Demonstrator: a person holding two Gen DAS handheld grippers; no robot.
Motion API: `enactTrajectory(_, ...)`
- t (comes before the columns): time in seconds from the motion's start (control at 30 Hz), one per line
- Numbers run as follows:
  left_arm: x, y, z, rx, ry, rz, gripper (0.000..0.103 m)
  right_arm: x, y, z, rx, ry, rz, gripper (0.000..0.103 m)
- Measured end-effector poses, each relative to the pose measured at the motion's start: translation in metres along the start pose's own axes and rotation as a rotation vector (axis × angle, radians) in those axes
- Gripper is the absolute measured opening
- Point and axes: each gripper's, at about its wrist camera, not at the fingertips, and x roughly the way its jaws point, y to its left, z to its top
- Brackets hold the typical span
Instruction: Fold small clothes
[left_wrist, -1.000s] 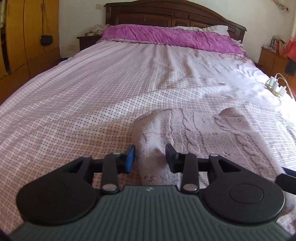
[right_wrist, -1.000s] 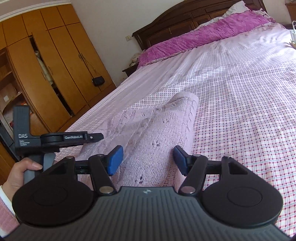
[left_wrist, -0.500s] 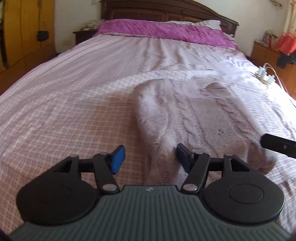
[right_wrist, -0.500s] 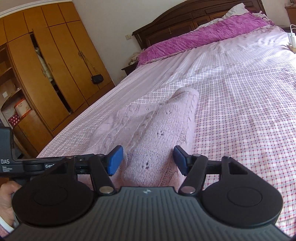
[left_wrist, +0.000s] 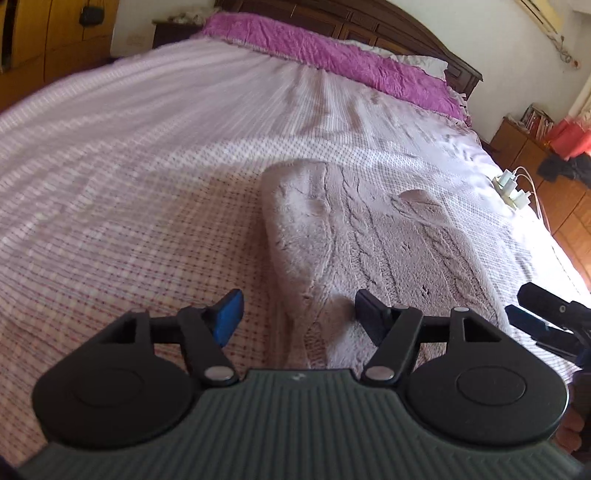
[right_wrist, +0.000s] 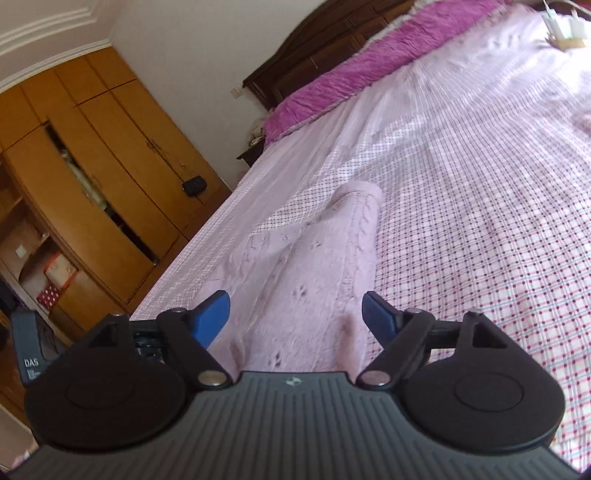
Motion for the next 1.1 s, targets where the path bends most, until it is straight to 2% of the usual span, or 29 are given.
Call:
enactTrajectory(0.1, 0.014, 0.003, -0.001, -0.042, 0.026, -0.035, 0.07, 0.019, -0.013, 0.006, 0.035, 0.059, 0.006, 0.085)
enactTrajectory(0.2, 0.024, 0.01, -0.002, -0.115, 0.044, -0.101, 0.071, 0.043, -0.026, 0.005, 0.089, 0.131, 0.034, 0.085)
enactTrajectory(0.37, 0.035, 0.012, -0.003, -0.193, 0.058, -0.195, 0.069, 0.069, -0.036, 0.006, 0.167, 0.156, 0.097, 0.085)
enactTrajectory(0.4, 0.036, 0.011, -0.004, -0.194, 0.053, -0.204, 0.068, 0.072, -0.036, 0.008, 0.176, 0.159, 0.103, 0.082)
enactTrajectory(0.43, 0.037, 0.01, -0.003, -0.194, 0.052, -0.207, 0.059, 0.074, -0.036, 0.01, 0.186, 0.159, 0.096, 0.067)
enactTrajectory(0.47, 0.038, 0.01, -0.002, -0.195, 0.051, -0.208, 0.05, 0.074, -0.034, 0.012, 0.196, 0.159, 0.084, 0.061)
enactTrajectory(0.53, 0.035, 0.009, 0.002, -0.216, 0.046, -0.227, 0.043, 0.071, -0.031, 0.019, 0.197, 0.158, 0.084, 0.052)
enactTrajectory(0.57, 0.032, 0.008, 0.005, -0.22, 0.039, -0.241, 0.041, 0.069, -0.027, 0.024, 0.189, 0.155, 0.085, 0.051)
enactTrajectory(0.7, 0.017, -0.008, 0.016, -0.213, 0.014, -0.284, 0.038, 0.051, -0.014, 0.046, 0.175, 0.146, 0.113, 0.049)
enactTrajectory(0.83, 0.001, -0.03, 0.016, -0.239, 0.02, -0.339, 0.036, 0.014, -0.004, 0.067, 0.152, 0.123, 0.113, 0.049)
enactTrajectory(0.97, -0.018, -0.058, 0.002, -0.234, 0.027, -0.386, 0.036, -0.037, -0.004, 0.074, 0.137, 0.109, 0.097, 0.049)
enactTrajectory(1.1, -0.036, -0.093, -0.022, -0.163, 0.037, -0.392, 0.036, -0.095, -0.006, 0.062, 0.092, 0.089, 0.067, 0.049)
